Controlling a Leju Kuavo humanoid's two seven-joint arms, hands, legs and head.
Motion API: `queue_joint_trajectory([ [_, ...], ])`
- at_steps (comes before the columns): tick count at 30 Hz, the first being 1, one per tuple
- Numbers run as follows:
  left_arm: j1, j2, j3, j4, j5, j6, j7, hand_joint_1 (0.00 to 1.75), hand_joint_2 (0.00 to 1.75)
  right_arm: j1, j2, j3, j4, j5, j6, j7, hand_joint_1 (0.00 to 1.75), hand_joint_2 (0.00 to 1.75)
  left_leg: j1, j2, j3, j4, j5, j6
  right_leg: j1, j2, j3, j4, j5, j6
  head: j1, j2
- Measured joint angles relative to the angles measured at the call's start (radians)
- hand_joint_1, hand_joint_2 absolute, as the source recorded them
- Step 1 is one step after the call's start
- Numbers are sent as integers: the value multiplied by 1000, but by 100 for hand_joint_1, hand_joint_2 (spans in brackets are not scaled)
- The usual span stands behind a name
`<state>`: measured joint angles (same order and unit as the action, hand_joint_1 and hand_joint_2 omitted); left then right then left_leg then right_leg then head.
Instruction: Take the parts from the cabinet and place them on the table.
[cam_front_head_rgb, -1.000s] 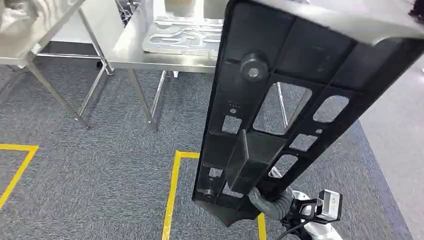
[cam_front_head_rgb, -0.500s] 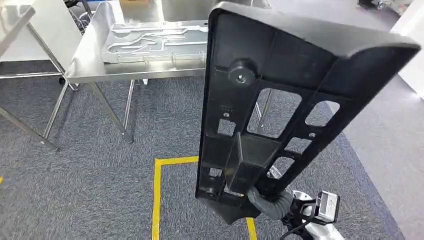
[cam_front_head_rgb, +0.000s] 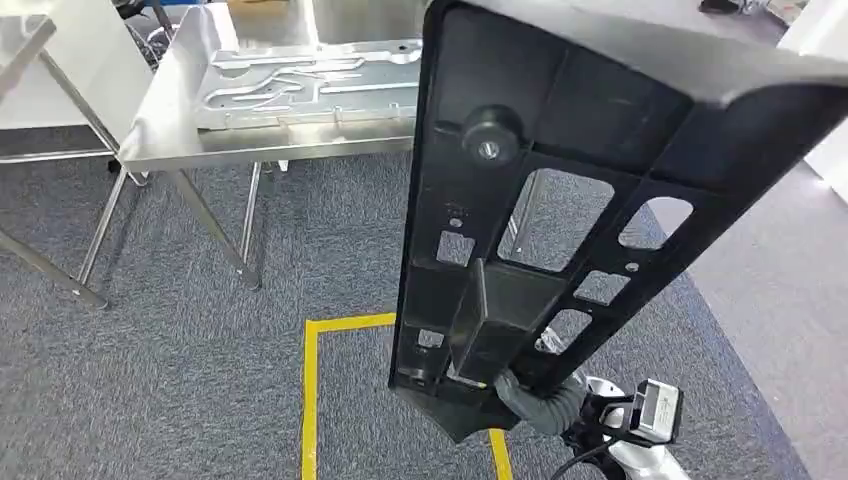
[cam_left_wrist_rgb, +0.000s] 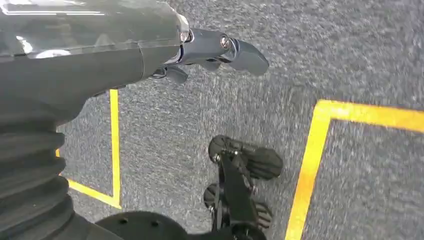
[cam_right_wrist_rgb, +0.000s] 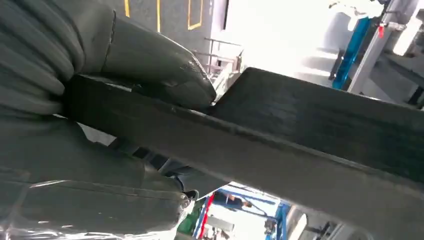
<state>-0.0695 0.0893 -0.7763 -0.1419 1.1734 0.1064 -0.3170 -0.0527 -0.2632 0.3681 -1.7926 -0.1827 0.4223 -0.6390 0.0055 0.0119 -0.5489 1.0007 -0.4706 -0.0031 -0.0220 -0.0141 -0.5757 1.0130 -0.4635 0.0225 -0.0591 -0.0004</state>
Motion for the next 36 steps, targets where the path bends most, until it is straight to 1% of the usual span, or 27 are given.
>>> queue_joint_trajectory([
  [2, -2, 0, 0, 0, 0, -1, 0, 0, 175, 0, 0, -3, 0, -1, 0, 0, 173, 175, 4, 5, 5, -4, -2, -14, 4, 6, 1, 0, -1, -13, 0, 0],
  [3, -3, 0, 0, 0, 0, -1, 0, 0, 175, 0, 0, -4, -4, -1, 0, 0, 173, 175, 9, 4, 5, 3, -8, -21, -3, 9, 7, -8, 4, -23, 0, 0],
  [4, -3, 0, 0, 0, 0, -1, 0, 0, 175, -2, -3, -5, -6, -1, 0, 0, 173, 175, 9, -1, -4, 35, -28, -24, -1, 9, 10, -8, 1, -28, 0, 0],
  [7, -2, 0, 0, 0, 0, -1, 0, 0, 175, 0, -3, -5, -8, -2, 0, 1, 173, 175, 8, -3, -124, 268, -136, -30, 7, 12, 13, -7, -5, -41, 0, 0],
  [8, 0, 0, 0, 0, 0, -1, 0, 0, 175, 1, -3, -5, -8, -2, 0, 1, 173, 175, 8, -3, -157, 323, -144, -29, 10, 15, 14, -7, -6, -43, 0, 0],
  [9, 2, 0, 0, 0, 0, -1, 0, 0, 175, 1, -3, -5, -8, -2, 0, 1, 173, 175, 7, -4, -165, 323, -126, -26, 14, 18, 17, -7, -8, -45, 0, 0],
  [10, 3, 0, 0, 0, 0, -1, 0, 0, 175, 1, -3, -5, -8, -2, 0, 1, 173, 175, 5, -4, -148, 273, -85, -20, 17, 21, 22, -7, -11, -46, 0, 0],
  [12, 2, 1, 0, 0, 0, -1, 0, 0, 175, 0, -3, -5, -8, -2, 0, 1, 173, 175, -3, -11, -73, 97, 18, 3, 25, 25, 36, -7, -19, -47, 0, 0],
  [13, 2, 4, -1, 0, 0, -1, 0, 0, 175, 0, -3, -5, -9, -2, 0, 1, 173, 175, -11, -21, -45, 26, 35, 21, 22, 26, 38, -7, -22, -47, 0, 0],
  [14, 1, 6, -1, 1, 0, -2, 0, 0, 175, -2, -3, -5, -9, -2, 0, 1, 173, 175, -11, -15, -36, 13, 25, 21, 31, 28, 37, -4, -27, -40, 0, 0],
  [15, -2, 6, -1, 2, 0, -2, 0, 0, 175, -1, -3, -6, -10, -2, 0, 2, 173, 175, -15, -13, -38, 15, 26, 21, 25, 28, 35, -5, -27, -35, 0, 0],
  [17, -2, 9, -1, 2, 0, -2, 0, 0, 175, -1, -3, -8, -11, -4, 0, 5, 173, 175, -21, -13, -37, 11, 23, 30, 20, 28, 38, -10, -29, -26, 0, 0],
  [18, -3, 8, -1, 2, 0, -2, 0, 0, 175, -1, -3, -10, -15, -5, 0, 5, 173, 175, -10, -13, -25, -7, 29, 35, 28, 27, 43, -12, -32, -19, 0, 0],
  [19, -2, 8, -2, 2, 0, -2, -1, 0, 175, 1, -3, -13, -19, -5, 0, 6, 173, 175, -7, -10, -13, -21, 35, 35, 23, 25, 41, 6, -38, -15, 0, 0],
  [20, -3, 8, -2, 2, 1, -2, -2, 0, 175, -2, -2, -15, -21, -8, 0, 5, 173, 175, -5, -9, -7, -26, 32, 40, 22, 24, 17, 53, -65, -12, 0, 0],
  [22, -5, 8, -6, 2, 1, -2, -2, 0, 175, 3, 0, -19, -23, -9, 0, 5, 173, 175, -3, -8, -2, -26, 26, 43, 9, 24, -73, 213, -131, -1, 0, 0],
  [23, -4, 8, -8, 2, 1, -2, -2, 0, 175, 6, 0, -19, -23, -9, 0, 6, 173, 175, -2, -8, 1, -26, 22, 42, 2, 23, -117, 280, -145, 5, 0, 0],
  [24, -3, 8, -8, 2, 1, -2, -2, 0, 175, 8, 0, -19, -23, -9, 0, 6, 173, 175, -1, -8, 5, -25, 18, 39, -3, 21, -135, 297, -134, 10, 0, 0],
  [25, -3, 8, -9, 2, 1, -2, -2, 0, 175, 9, 0, -19, -23, -9, 0, 6, 173, 175, 3, -8, 12, -23, 12, 34, -9, 18, -130, 265, -96, 17, 0, 0],
  [26, -3, 7, -10, 2, 1, -2, -2, 0, 175, 9, 0, -19, -24, -9, 0, 6, 173, 175, 7, -9, 19, -20, 6, 30, -13, 15, -108, 205, -50, 23, 0, 0],
  [28, -4, 7, -16, 2, 2, -2, -2, 0, 175, 9, 0, -21, -25, -9, 0, 6, 173, 175, 14, -9, 33, -8, -16, 13, -23, -1, -32, 27, 45, 32, 0, 0],
  [29, -4, 11, -18, 4, 3, -1, -2, 0, 175, 8, 0, -20, -25, -9, 0, 6, 173, 175, 7, -10, 30, 1, -27, 0, -12, -4, -22, 8, 22, 30, 0, 0],
  [30, -5, 10, -19, 4, 4, -2, -2, 0, 175, 10, 0, -21, -27, -9, 0, 6, 173, 175, 7, -9, 29, 0, -29, -4, -12, 2, -24, 14, 20, 12, 0, 0],
  [32, -6, 10, -21, 3, 10, -2, -3, 0, 175, 10, 0, -22, -27, -9, 1, 6, 173, 175, 11, -5, 37, -6, -33, -16, -7, 6, -26, 15, 13, -1, 0, 0],
  [34, -8, 10, -22, 3, 11, -2, -3, 0, 175, 10, -1, -23, -29, -9, 2, 6, 173, 175, 16, -3, 43, 8, -47, -29, -10, 10, -16, 9, 10, -19, 0, 0],
  [35, -9, 10, -22, 4, 11, -2, -3, 0, 175, 8, -5, -23, -30, -9, 2, 5, 173, 175, 17, -4, 22, 52, -70, -30, -9, 10, -12, 9, 6, -25, 0, 0],
  [36, -9, 9, -23, 4, 12, -2, -3, 0, 175, 7, -5, -23, -30, -9, 2, 4, 173, 175, 16, -4, -20, 131, -107, -31, -7, 10, -9, 9, 2, -31, 0, 0],
])
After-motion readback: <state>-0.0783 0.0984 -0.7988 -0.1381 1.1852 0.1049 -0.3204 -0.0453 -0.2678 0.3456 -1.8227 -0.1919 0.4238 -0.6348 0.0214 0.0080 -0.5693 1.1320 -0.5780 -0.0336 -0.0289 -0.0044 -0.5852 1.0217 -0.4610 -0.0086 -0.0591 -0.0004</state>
